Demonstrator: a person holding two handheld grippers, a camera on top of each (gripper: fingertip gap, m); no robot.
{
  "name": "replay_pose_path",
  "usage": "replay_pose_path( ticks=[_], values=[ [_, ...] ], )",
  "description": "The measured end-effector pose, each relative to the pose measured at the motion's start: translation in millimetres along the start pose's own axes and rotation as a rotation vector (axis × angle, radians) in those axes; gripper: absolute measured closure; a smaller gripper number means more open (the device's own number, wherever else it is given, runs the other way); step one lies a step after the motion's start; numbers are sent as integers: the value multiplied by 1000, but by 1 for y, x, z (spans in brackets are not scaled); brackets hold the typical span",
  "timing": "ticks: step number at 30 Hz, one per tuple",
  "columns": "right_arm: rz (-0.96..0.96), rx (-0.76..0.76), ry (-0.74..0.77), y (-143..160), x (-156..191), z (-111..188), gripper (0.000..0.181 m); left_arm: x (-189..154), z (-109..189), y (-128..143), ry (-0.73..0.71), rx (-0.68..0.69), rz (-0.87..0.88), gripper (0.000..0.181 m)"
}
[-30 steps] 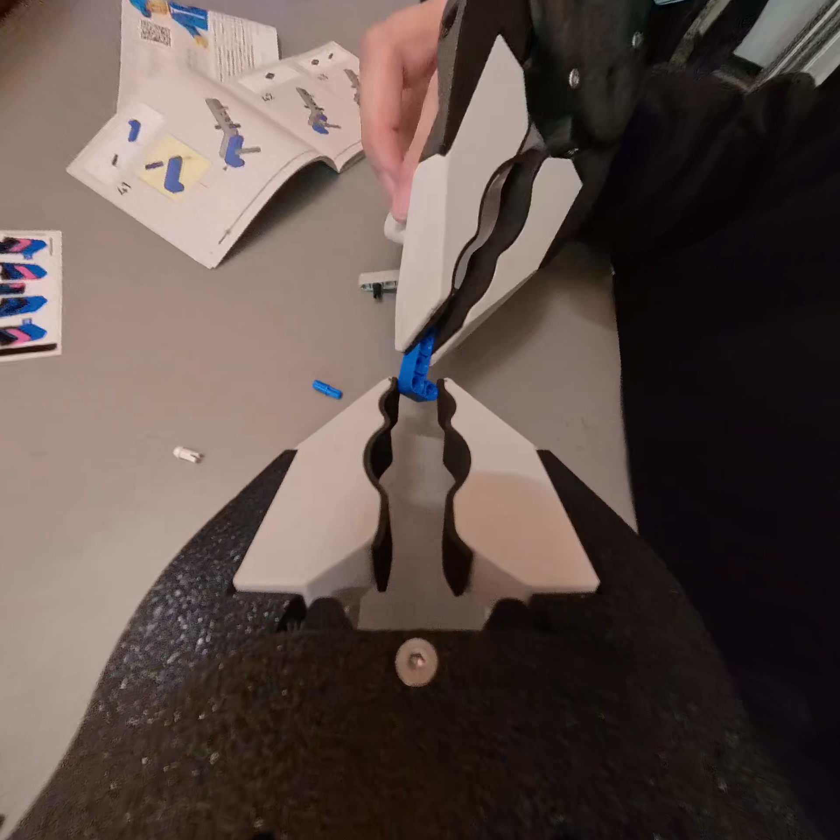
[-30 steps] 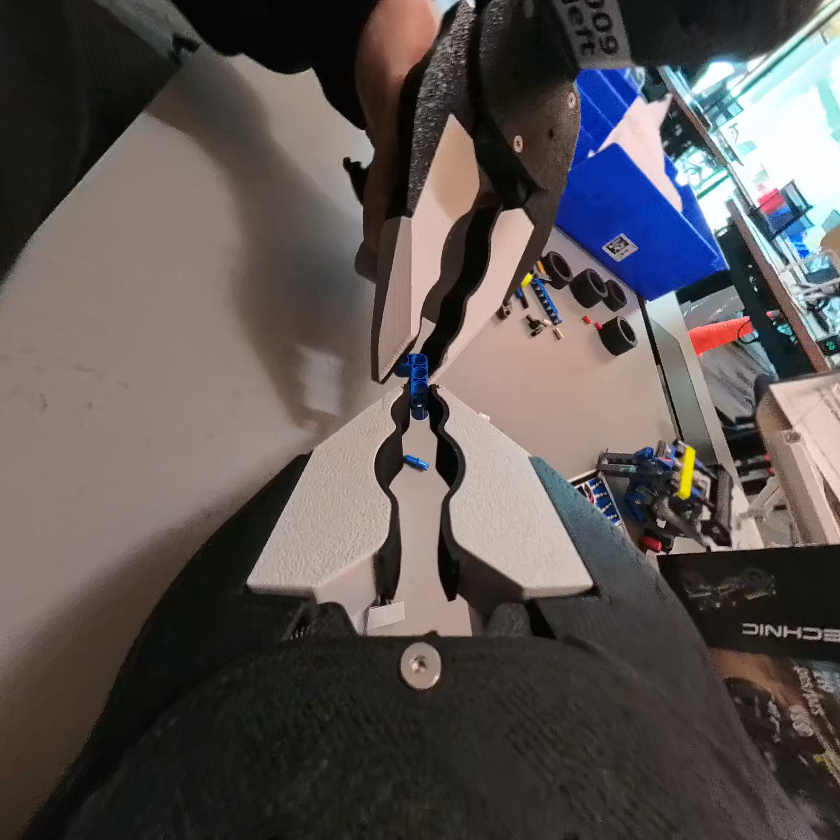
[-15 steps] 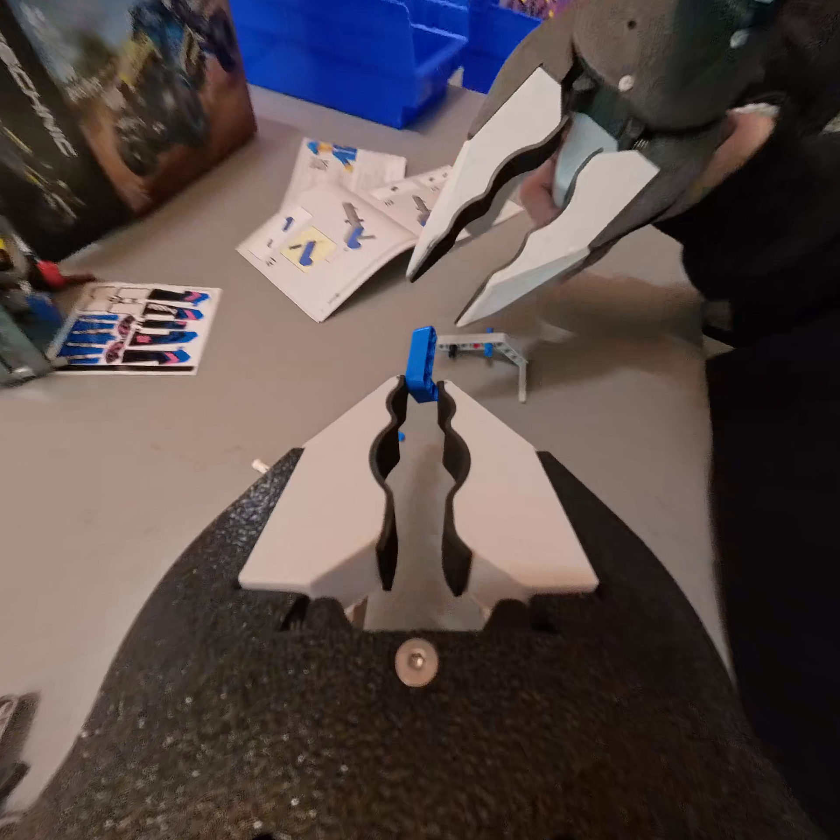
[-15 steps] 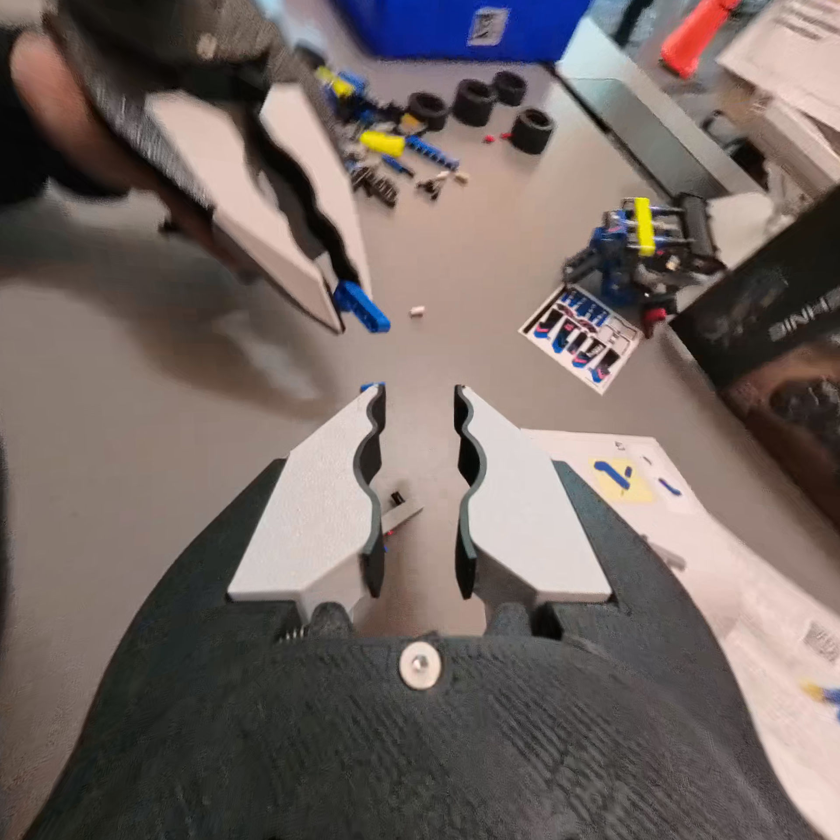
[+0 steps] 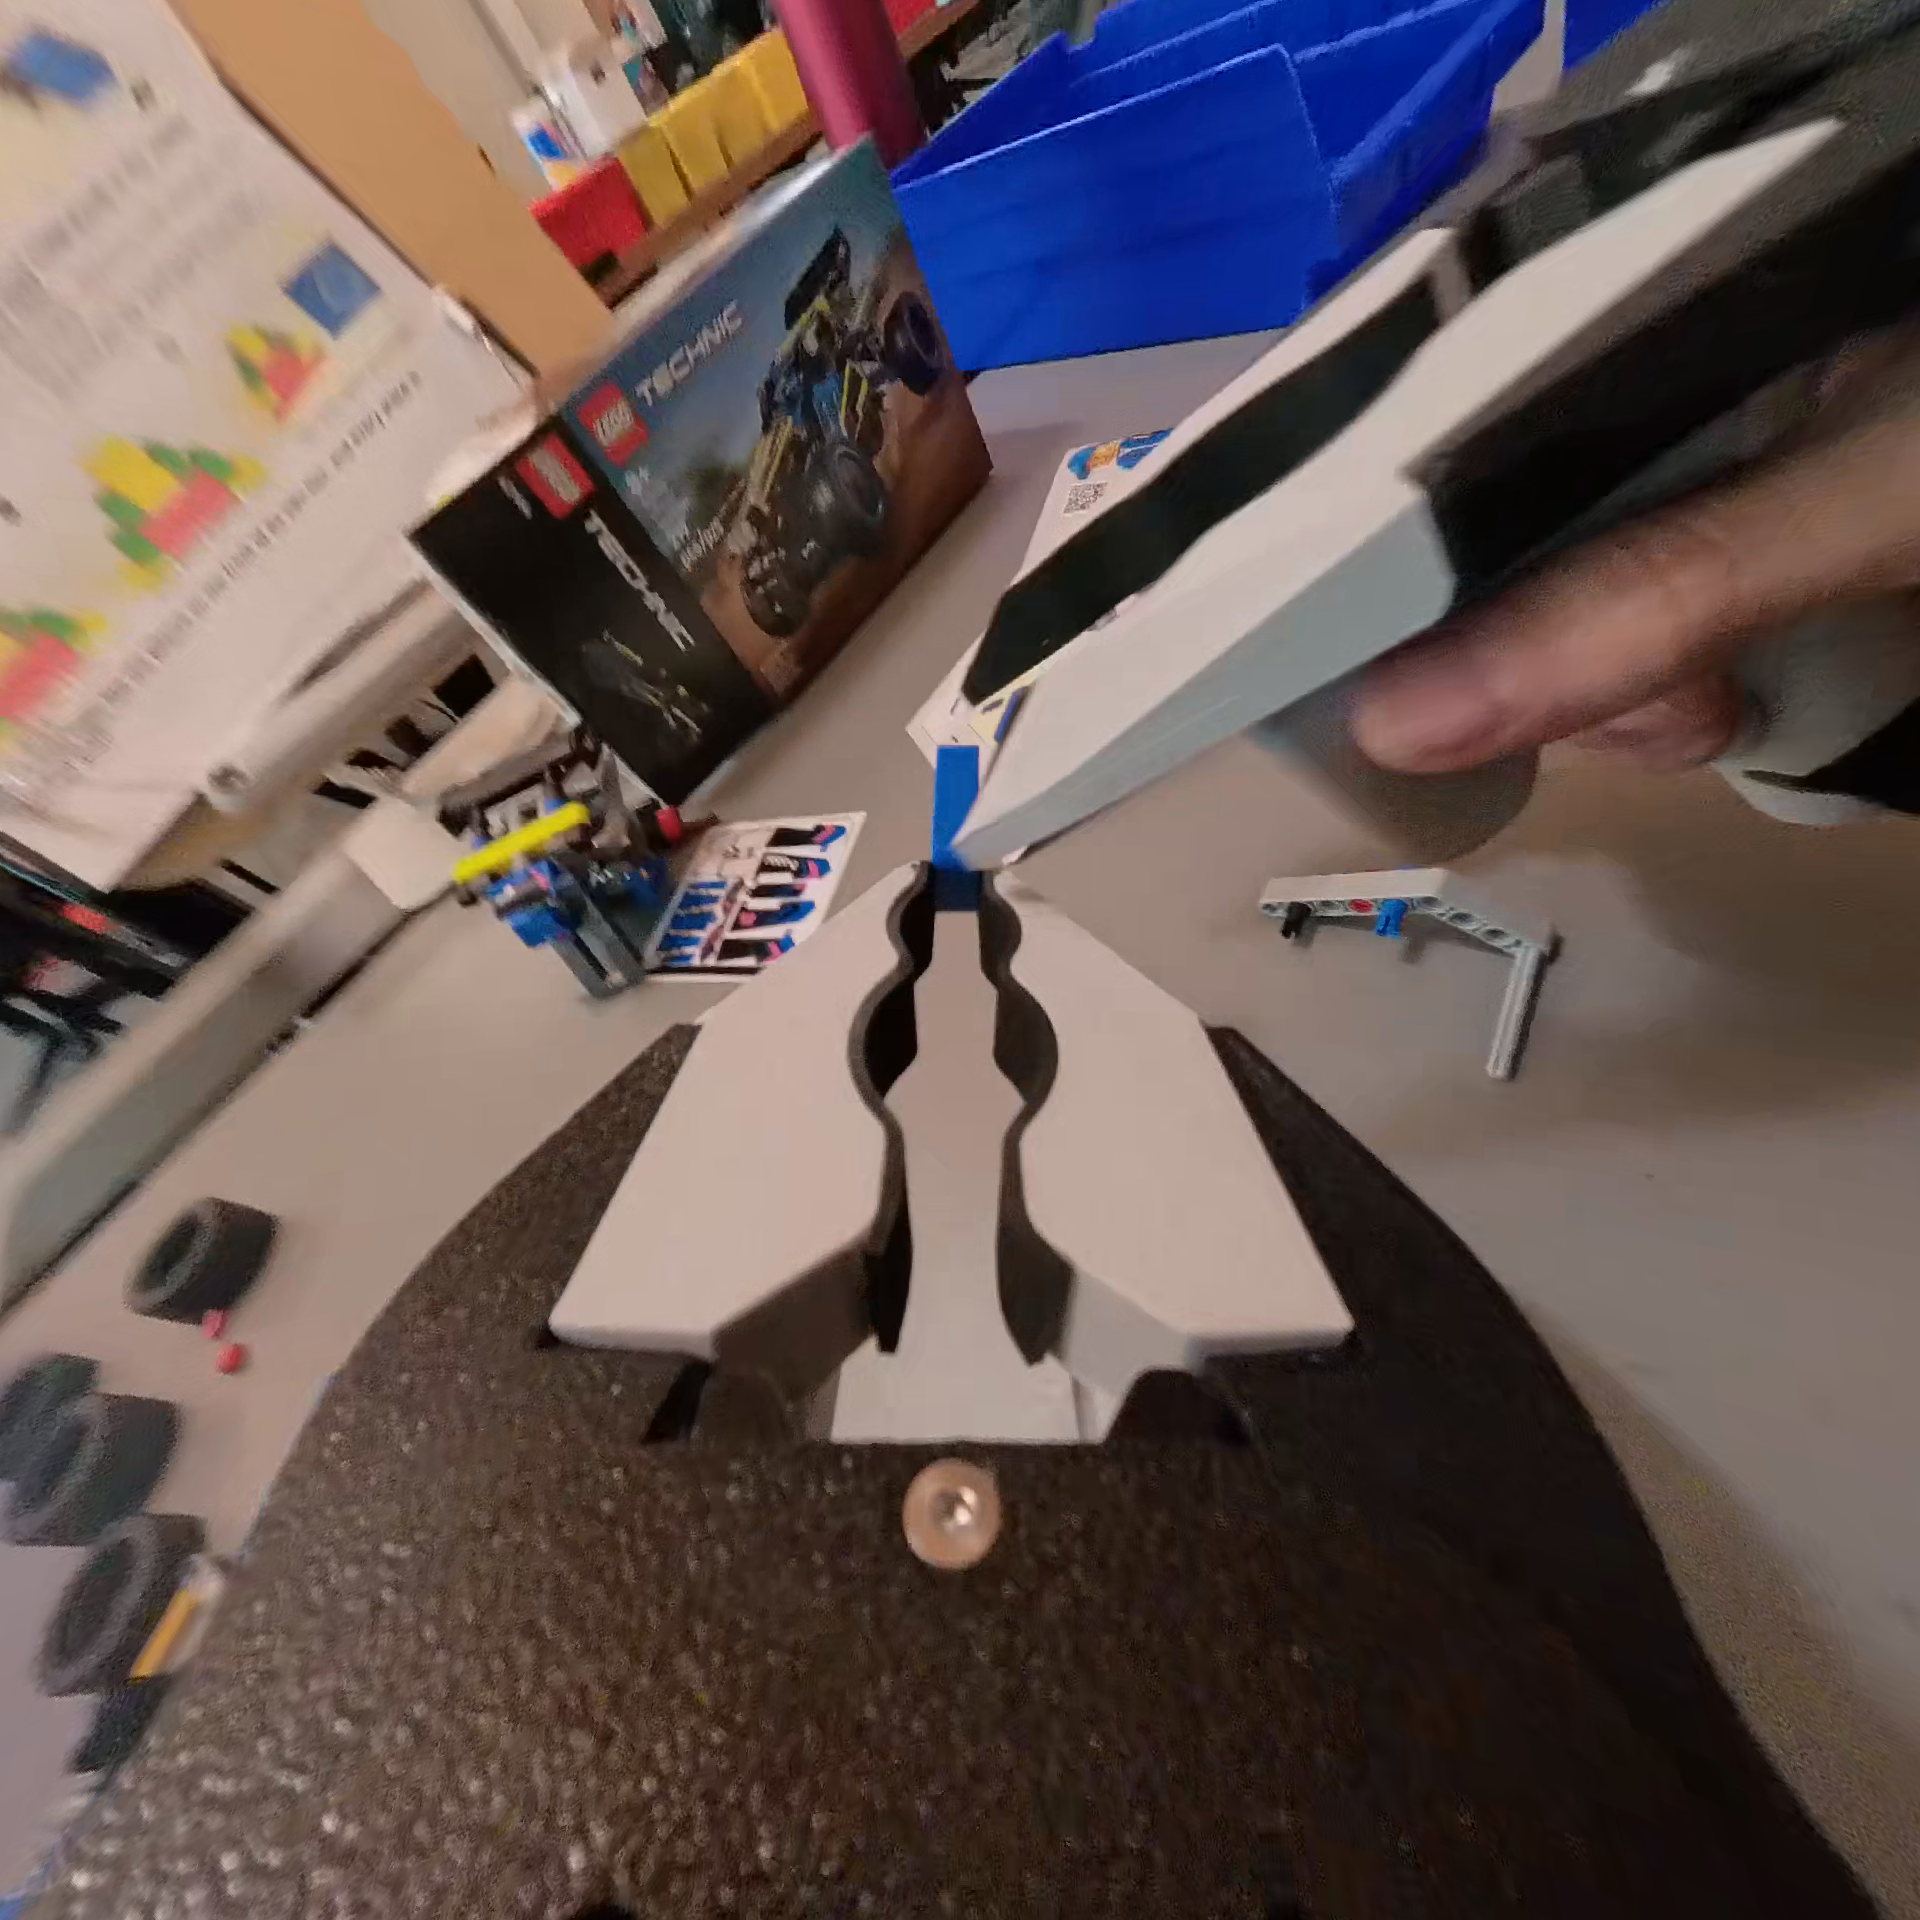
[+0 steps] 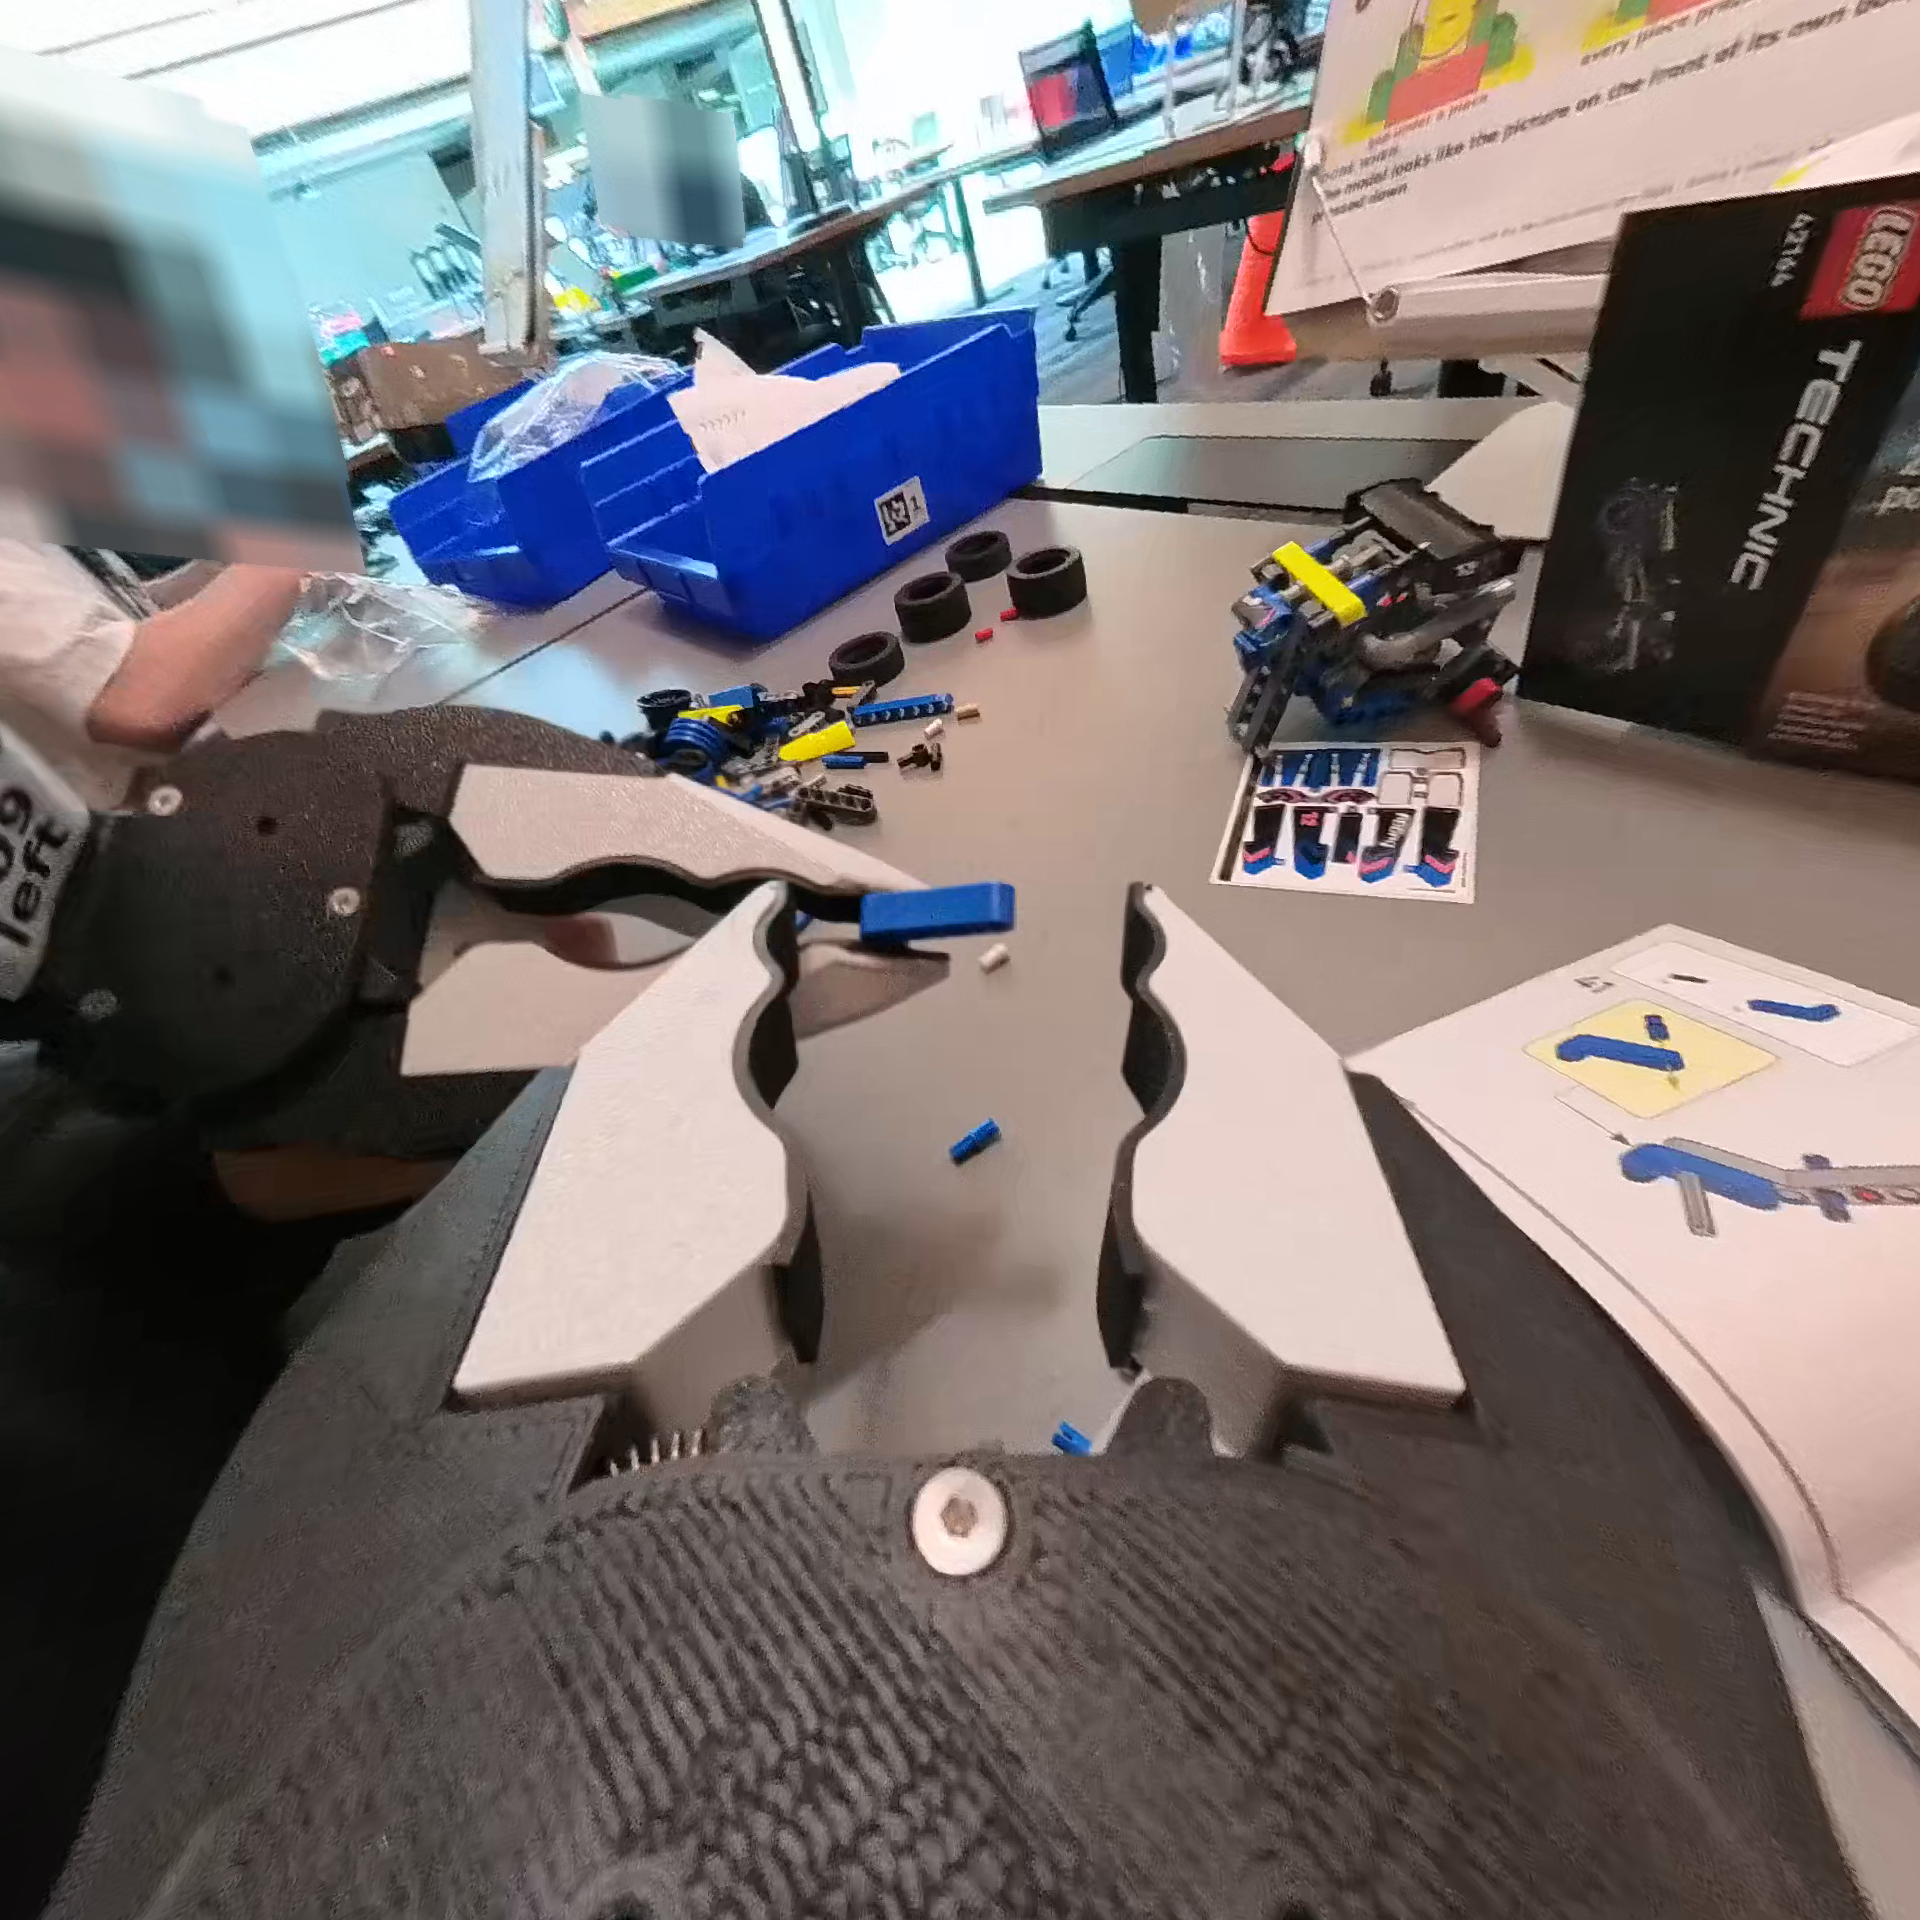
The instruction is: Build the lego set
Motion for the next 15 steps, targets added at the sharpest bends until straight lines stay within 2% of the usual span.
replay_pose_path(
  ticks=[3,5,8,11,15],
  values=[
    [3,36,-16,3,1,-1,128,-7,2,-5,-48,-15,-54,177],
    [27,20,-18,2,2,2,139,-7,2,-6,-98,-7,-107,177],
    [93,-3,-26,2,7,2,144,-11,3,-9,-147,-10,-166,177],
    [114,-40,-24,4,7,4,144,-13,4,-10,-146,-16,-158,177],
    [170,-72,-9,9,9,4,148,-14,4,-9,-84,-9,-64,176]
  ],
)
Point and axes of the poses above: each gripper's, where its closed fingertips meet, z back along the fingers, y out of its underside, x = y × z across the jaws, the point moved 9 cm from there along z, back along the fingers, and after that the axes turned 8 degrees about x, right-handed, at the moved point
